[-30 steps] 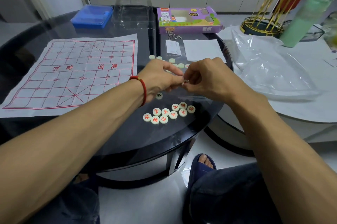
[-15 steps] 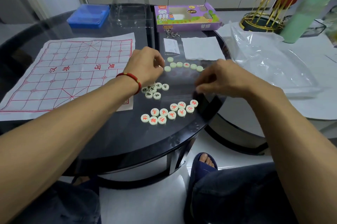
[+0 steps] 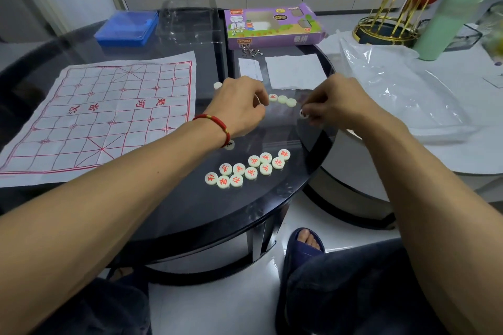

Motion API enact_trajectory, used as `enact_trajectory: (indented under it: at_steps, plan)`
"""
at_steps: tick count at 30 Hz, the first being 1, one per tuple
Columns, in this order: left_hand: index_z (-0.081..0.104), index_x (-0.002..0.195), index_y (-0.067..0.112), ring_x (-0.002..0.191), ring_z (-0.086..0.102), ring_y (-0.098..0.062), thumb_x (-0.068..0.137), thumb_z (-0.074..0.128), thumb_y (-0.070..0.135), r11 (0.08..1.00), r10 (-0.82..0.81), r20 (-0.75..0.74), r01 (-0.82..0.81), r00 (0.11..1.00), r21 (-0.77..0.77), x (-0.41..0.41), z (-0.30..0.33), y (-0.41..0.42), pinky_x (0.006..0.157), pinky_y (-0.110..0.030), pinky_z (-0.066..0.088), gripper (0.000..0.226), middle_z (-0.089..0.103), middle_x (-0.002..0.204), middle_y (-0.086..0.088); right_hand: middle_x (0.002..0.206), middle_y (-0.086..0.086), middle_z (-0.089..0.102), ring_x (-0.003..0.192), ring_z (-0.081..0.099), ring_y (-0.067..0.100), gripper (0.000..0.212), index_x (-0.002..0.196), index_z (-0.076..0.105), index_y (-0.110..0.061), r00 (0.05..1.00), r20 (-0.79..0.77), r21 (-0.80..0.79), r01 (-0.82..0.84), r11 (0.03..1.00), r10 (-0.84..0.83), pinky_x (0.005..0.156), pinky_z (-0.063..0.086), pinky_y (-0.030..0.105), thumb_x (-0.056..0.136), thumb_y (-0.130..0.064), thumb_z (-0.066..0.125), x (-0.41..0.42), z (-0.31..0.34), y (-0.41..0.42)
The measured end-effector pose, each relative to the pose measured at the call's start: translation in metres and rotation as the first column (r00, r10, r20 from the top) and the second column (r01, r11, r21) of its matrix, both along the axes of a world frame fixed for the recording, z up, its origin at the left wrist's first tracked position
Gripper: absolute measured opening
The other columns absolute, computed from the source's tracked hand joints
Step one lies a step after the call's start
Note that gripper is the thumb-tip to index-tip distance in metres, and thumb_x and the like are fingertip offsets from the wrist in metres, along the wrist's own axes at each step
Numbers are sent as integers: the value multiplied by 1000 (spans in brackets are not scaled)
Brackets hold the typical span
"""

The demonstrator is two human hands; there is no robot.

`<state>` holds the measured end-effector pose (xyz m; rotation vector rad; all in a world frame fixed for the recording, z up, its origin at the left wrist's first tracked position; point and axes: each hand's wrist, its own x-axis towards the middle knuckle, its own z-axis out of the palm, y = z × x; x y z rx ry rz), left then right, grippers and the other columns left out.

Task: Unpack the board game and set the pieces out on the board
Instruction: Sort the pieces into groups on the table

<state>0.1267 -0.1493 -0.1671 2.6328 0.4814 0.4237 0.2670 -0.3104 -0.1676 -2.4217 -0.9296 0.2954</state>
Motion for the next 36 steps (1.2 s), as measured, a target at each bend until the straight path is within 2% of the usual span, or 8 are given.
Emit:
enact_trajectory:
  at_steps: [5, 11, 14, 18, 21, 25, 31, 36]
  plan:
    - [76, 106, 16, 94, 66, -15, 91, 63, 12, 998, -23, -3, 23, 1000, -54, 1, 1, -10, 81, -23, 50, 20, 74, 103, -2, 89, 17, 77, 74, 77, 22, 17, 99, 75, 2, 936, -346, 109, -30, 994, 66, 70, 63, 27, 98, -12, 65, -10, 7, -11]
    - [79, 88, 24, 82, 69, -6, 85, 76, 25, 935, 11, 26, -1, 1000, -354, 1, 5, -18, 65, -20, 56, 5, 74, 83, 8, 83, 16, 77, 75, 76, 25, 20, 101, 75, 3, 867, -436, 226, -155, 962, 242, 68, 61, 26, 98, -15, 65, -28, 19, -5]
    - [79, 85, 23, 78, 71, -17, 83, 79, 19, 912, 20, -5, -20, 1000, -410, -5, 9, -14, 59, -27, 60, 4, 74, 78, 3, 82, 19, 76, 69, 76, 23, 21, 99, 74, 6, 851, -467, 272, -121, 955, 241, 65, 61, 27, 97, -13, 67, -32, 16, 2]
    - [79, 86, 21, 80, 68, -8, 85, 77, 17, 973, 29, -70, -44, 997, -228, -10, 12, 3, 58, -14, 49, 4, 72, 81, 6, 77, 9, 76, 60, 74, 18, 18, 90, 76, -5, 995, -94, 212, 31, 977, -11, 63, 64, 33, 96, -21, 70, -19, 0, 15]
    - [79, 85, 20, 75, 64, -3, 86, 76, 14, 995, 21, -160, -37, 987, -97, -12, 12, 12, 63, -15, 47, 6, 72, 81, 5, 92, 8, 75, 78, 72, 22, 13, 100, 78, -12, 985, 92, 166, 130, 978, -147, 77, 63, 40, 93, -21, 71, -2, -10, 18]
    - [77, 85, 18, 73, 62, -3, 89, 69, 9, 999, -33, -221, 37, 975, 12, -16, 10, 8, 61, -15, 45, 12, 70, 77, 4, 102, 7, 73, 98, 66, 30, 26, 110, 74, -19, 982, 167, 55, 85, 995, -93, 87, 57, 44, 87, -30, 73, -2, -21, 25]
    - [77, 84, 14, 80, 63, -14, 88, 64, 4, 973, -88, -249, 137, 964, 185, -22, 2, 3, 68, -24, 43, 17, 72, 80, 0, 104, 12, 67, 95, 62, 37, 21, 103, 69, -13, 940, 335, -52, 83, 995, -61, 79, 54, 42, 89, -27, 71, -15, -28, 38]
    - [79, 86, 13, 84, 64, -12, 89, 67, 6, 966, -108, -213, 153, 971, 207, -25, -3, 5, 72, -21, 41, 14, 74, 83, 2, 96, 17, 69, 89, 66, 36, 14, 97, 74, -8, 977, 210, -73, 43, 996, -27, 80, 57, 42, 91, -21, 72, -18, -13, 37]
